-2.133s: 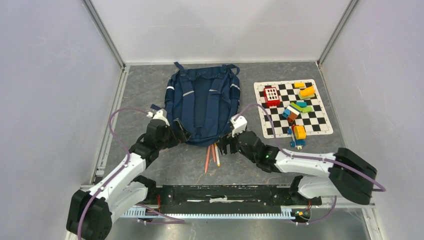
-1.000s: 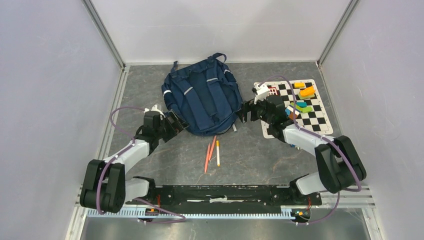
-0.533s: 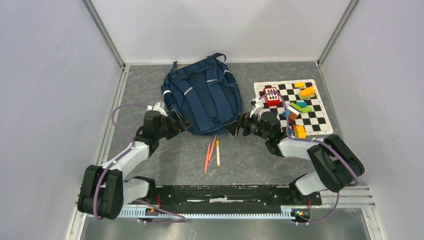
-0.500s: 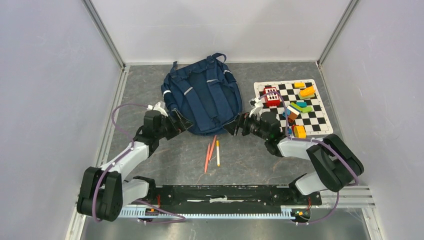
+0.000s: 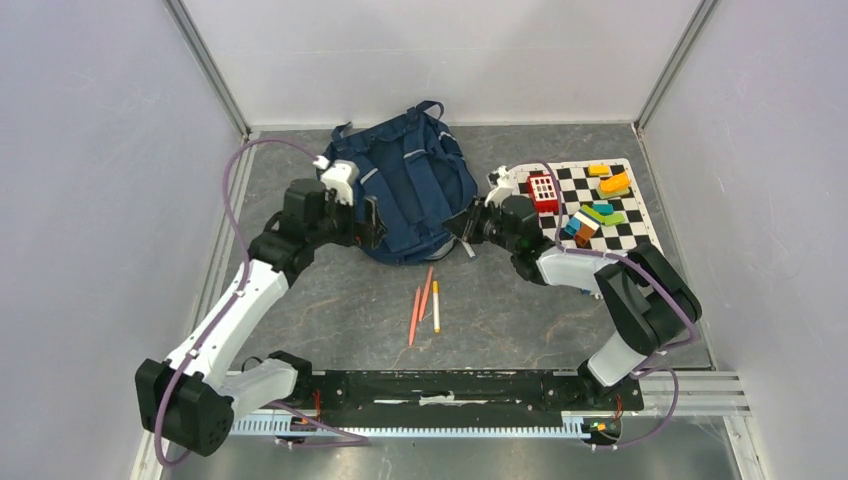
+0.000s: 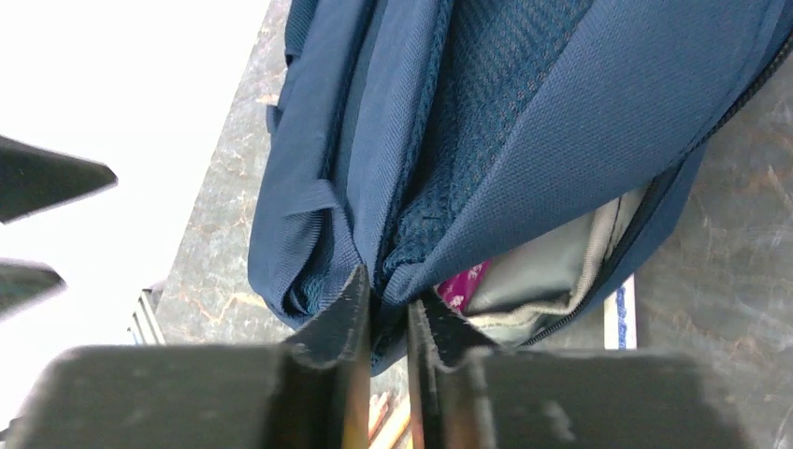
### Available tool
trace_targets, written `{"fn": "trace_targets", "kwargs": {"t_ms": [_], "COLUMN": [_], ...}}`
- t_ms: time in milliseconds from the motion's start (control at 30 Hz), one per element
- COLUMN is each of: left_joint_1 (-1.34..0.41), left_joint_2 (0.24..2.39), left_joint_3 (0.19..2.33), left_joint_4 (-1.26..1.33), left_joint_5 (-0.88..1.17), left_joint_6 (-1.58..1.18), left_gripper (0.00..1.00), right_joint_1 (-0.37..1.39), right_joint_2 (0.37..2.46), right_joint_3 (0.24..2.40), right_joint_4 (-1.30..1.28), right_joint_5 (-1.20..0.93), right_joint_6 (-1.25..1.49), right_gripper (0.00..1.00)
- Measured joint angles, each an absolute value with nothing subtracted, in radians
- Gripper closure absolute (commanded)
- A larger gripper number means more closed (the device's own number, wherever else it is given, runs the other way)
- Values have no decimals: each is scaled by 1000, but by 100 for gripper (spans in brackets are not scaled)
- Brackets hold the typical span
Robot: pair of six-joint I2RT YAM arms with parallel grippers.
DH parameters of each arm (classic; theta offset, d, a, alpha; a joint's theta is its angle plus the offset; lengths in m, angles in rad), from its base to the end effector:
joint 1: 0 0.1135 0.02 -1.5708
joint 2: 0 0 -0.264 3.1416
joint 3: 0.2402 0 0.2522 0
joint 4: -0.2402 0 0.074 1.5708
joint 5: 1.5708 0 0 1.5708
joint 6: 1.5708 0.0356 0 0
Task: Pack the student bag
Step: Adjust the student bag at the center of the board.
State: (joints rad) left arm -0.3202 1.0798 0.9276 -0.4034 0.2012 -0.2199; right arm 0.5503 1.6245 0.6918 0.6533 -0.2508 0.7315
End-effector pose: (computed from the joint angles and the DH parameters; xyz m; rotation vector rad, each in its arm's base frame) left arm 0.2249 -0.0821 0.3110 0.2291 2.1482 -0.5299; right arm 0.2788 0.1814 0.1862 -0.0082 1.9962 1.0960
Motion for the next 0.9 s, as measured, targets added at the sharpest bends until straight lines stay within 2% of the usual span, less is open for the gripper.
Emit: {"fn": "trace_targets", "kwargs": {"t_ms": [33, 67, 200, 400, 900], "left_joint_1": [-350, -375, -474, -491, -583], "left_joint_2": [1079, 1079, 1098, 1164, 1309], "left_joint_3": [920, 910, 869, 850, 747], "left_joint_4": [-410, -409, -414, -337, -104], "left_joint_5": [181, 163, 94, 13, -33], "left_joint_6": [-162, -118, 88, 289, 482], "left_gripper": [1, 1, 1, 0, 1], "right_joint_1": [550, 550, 544, 509, 461], "right_joint_2": [1624, 1623, 1602, 1565, 1560], "right_joint_3": [715, 737, 788, 823, 907], "right_joint_4": [638, 620, 547, 457, 350], "right_joint_5": [-246, -241, -225, -237, -317], "right_joint_6": [731, 729, 720, 710, 708], "right_gripper": [99, 100, 100, 100, 100]}}
